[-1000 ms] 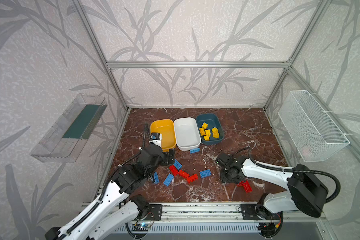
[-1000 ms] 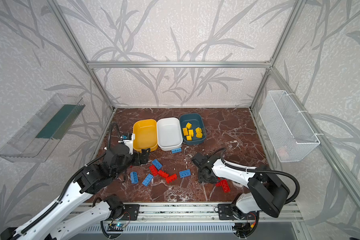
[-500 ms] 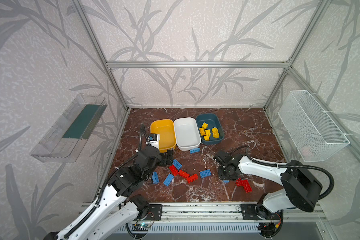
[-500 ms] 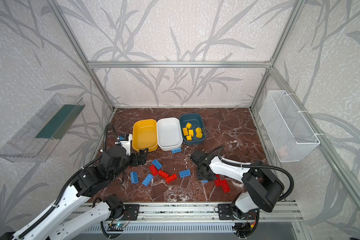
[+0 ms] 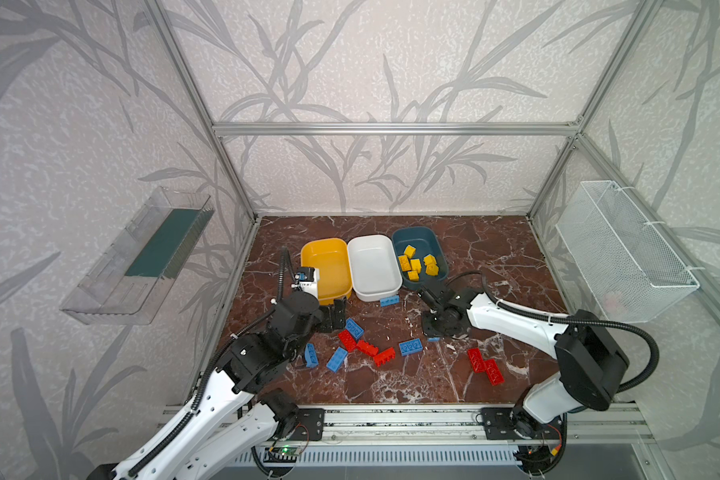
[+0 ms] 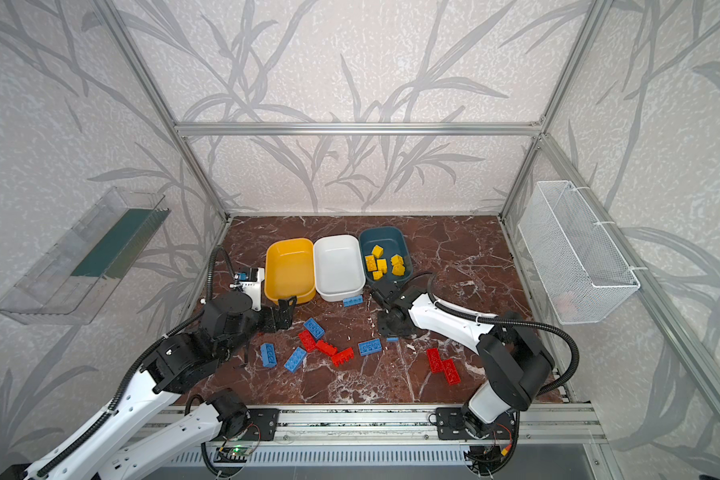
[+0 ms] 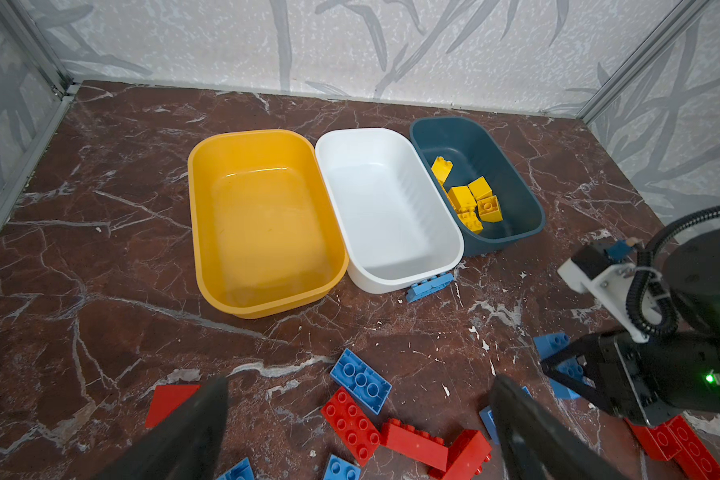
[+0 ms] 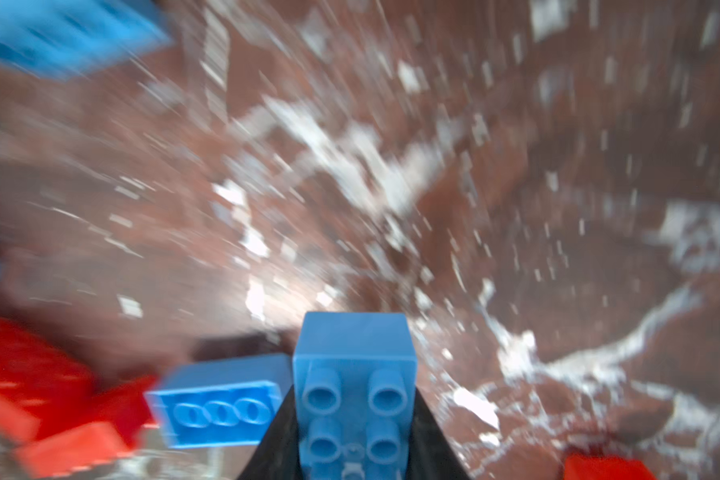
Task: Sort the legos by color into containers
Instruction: 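Carry the blue 2x4 brick with the right gripper into the white tub and release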
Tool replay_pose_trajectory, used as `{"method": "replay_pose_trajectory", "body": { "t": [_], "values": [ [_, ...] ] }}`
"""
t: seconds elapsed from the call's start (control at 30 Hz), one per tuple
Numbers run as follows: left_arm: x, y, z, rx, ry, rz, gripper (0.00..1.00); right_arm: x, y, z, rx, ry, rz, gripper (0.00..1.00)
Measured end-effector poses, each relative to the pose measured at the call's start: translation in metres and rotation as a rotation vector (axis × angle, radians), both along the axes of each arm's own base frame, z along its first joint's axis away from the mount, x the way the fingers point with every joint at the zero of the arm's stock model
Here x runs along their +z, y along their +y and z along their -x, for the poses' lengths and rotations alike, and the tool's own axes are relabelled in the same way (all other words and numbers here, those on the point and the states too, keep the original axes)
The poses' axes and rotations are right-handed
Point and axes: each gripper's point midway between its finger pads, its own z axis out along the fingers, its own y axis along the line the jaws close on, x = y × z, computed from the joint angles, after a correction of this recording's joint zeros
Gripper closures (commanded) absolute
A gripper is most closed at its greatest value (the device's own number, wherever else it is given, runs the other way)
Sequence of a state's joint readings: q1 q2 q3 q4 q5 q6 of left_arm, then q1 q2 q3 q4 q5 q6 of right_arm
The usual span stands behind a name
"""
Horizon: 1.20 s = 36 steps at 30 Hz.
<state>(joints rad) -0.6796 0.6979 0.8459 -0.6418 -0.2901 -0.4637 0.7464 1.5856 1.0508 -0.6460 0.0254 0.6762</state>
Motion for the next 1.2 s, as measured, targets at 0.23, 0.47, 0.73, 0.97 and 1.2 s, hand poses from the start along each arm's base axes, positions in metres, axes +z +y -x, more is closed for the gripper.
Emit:
{"method": "replay_pose_trajectory", "body": {
  "t": [0.23,0.47,0.73,0.97,1.2],
  "values": [
    [0.0,0.0,0.0,0.001,0.0,-0.001,0.03,0.073,0.065,-0.081,0.08,-0.166,-0.155,0.86],
    [-0.003,-0.001,-0.002,0.0,0.011,-0.011,0.03,0.102,0.114,-0.142,0.124,-0.235,-0.286,0.86],
    [-0.021,-0.01,-0.007,-0.029,0.071,-0.065,0.03,0.088,0.146,-0.188,0.136,-0.235,-0.316,0.86],
    [-0.032,-0.014,-0.006,-0.063,0.111,-0.101,0.03,0.069,0.154,-0.201,0.141,-0.199,-0.29,0.61],
    [-0.039,-0.024,-0.003,-0.131,0.143,-0.116,0.01,0.067,0.147,-0.206,0.138,-0.175,-0.293,0.36]
  ]
}}
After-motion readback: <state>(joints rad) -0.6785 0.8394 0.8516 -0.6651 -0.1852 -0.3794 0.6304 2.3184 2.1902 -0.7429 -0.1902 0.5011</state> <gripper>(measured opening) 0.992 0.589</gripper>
